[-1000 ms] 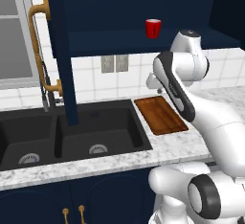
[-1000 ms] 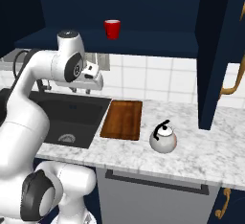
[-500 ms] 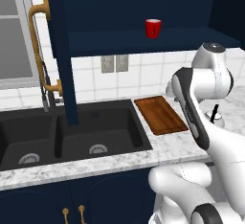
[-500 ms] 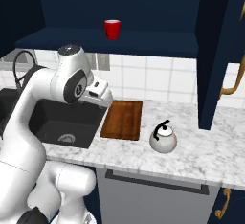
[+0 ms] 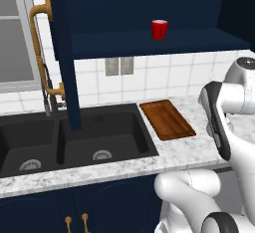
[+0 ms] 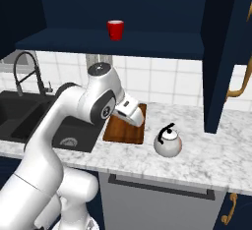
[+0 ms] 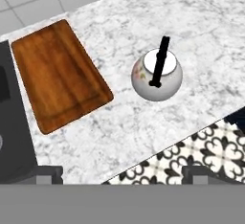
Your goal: Pick the kettle from the counter and place it on the tray. Then pick the mug from the cabinet and place it on the tray. Then close the cabinet doors.
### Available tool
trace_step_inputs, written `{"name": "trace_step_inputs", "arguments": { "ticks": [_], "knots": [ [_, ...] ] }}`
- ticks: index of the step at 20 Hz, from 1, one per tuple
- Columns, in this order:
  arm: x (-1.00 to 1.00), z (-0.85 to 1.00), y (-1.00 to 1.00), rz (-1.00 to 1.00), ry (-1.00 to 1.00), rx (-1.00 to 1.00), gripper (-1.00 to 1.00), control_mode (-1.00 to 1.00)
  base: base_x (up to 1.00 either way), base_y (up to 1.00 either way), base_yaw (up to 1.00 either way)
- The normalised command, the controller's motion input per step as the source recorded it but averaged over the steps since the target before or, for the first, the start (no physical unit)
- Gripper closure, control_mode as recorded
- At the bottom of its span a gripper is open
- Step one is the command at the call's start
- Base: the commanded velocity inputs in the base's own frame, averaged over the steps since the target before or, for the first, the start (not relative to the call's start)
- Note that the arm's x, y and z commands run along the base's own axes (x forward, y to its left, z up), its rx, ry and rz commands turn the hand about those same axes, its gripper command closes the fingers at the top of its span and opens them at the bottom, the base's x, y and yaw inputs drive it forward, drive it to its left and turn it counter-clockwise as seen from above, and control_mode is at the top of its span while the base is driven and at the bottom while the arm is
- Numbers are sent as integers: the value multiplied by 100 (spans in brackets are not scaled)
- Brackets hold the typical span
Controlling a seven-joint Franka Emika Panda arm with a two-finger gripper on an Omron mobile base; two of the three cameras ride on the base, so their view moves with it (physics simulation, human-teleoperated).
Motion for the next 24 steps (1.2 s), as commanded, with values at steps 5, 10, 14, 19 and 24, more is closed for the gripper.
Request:
{"name": "trace_step_inputs", "arguments": {
  "ticks": [5, 10, 14, 19, 24],
  "knots": [
    [-3, -13, -58, -10, 0, 5, -100, -100, 0, 0, 0],
    [-3, -17, -55, -11, 0, 2, -100, -100, 0, 0, 0],
    [0, -20, -53, -9, 0, 1, -100, -100, 0, 0, 0],
    [34, -21, -13, -1, 0, 0, -100, -100, 0, 0, 0],
    [59, -21, 0, 0, 2, 0, -100, -100, 0, 0, 0]
  ]
}}
